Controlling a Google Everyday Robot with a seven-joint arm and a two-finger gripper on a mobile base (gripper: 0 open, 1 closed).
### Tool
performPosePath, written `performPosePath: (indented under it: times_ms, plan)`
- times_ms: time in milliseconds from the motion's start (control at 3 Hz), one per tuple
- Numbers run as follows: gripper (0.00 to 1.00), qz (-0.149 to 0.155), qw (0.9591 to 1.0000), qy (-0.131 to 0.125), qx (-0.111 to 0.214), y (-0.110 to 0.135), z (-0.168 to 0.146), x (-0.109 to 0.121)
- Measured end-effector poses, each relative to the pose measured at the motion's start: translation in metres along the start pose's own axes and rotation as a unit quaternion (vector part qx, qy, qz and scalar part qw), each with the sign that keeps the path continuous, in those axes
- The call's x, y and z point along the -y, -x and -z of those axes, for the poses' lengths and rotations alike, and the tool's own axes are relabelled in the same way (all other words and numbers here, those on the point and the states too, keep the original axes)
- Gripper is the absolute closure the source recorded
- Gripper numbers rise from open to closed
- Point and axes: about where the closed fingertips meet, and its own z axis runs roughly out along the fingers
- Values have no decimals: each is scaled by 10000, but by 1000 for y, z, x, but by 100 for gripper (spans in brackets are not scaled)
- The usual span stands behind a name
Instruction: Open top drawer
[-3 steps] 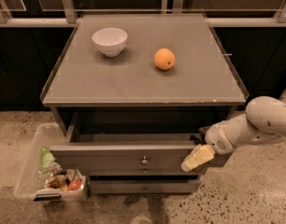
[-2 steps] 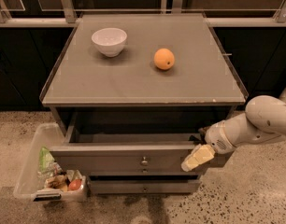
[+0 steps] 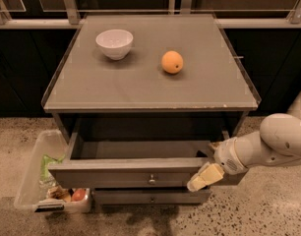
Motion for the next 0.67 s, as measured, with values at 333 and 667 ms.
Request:
performPosePath:
  times_ms: [333, 667]
  plan:
    - [0, -60, 10000, 34, 1, -6, 2, -7]
    - [0, -174, 9998, 3, -20, -14, 9, -11]
